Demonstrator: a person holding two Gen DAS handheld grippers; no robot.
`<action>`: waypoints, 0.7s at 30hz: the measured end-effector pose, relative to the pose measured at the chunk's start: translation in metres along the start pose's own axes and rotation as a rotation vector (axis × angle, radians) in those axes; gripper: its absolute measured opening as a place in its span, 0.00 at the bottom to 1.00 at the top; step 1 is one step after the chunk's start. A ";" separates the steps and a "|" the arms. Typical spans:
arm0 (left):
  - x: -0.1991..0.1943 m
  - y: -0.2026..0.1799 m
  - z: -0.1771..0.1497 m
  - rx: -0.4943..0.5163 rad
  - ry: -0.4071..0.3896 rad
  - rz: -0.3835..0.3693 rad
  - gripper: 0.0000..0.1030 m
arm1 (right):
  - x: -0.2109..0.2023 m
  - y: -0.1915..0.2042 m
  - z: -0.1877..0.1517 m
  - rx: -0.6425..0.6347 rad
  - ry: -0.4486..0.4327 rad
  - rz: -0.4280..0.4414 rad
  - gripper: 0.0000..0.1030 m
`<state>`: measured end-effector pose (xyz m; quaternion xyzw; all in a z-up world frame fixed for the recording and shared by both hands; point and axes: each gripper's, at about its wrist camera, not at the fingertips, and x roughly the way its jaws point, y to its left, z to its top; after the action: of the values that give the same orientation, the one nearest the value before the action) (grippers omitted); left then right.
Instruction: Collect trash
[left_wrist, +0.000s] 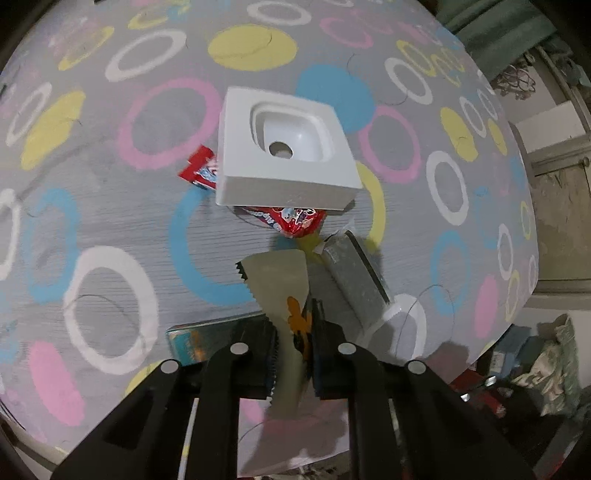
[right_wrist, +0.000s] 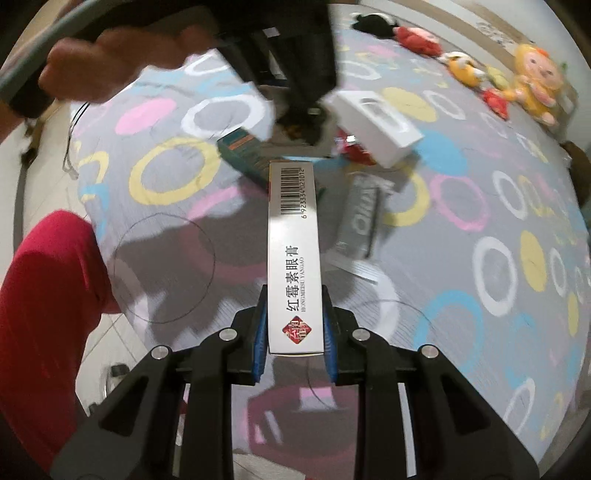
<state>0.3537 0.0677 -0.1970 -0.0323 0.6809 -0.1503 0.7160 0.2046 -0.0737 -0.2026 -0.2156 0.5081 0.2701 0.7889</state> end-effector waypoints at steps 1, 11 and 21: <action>-0.005 0.000 -0.004 0.000 -0.004 0.008 0.14 | -0.006 -0.003 -0.001 0.018 -0.007 -0.012 0.24; -0.053 -0.017 -0.051 -0.004 -0.100 0.009 0.12 | -0.061 -0.017 -0.007 0.198 -0.080 -0.104 0.24; -0.090 -0.058 -0.141 0.027 -0.217 0.115 0.12 | -0.128 -0.003 -0.026 0.302 -0.166 -0.129 0.24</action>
<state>0.2027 0.0585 -0.1055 0.0001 0.5982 -0.1136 0.7932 0.1460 -0.1183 -0.0952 -0.1037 0.4613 0.1565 0.8671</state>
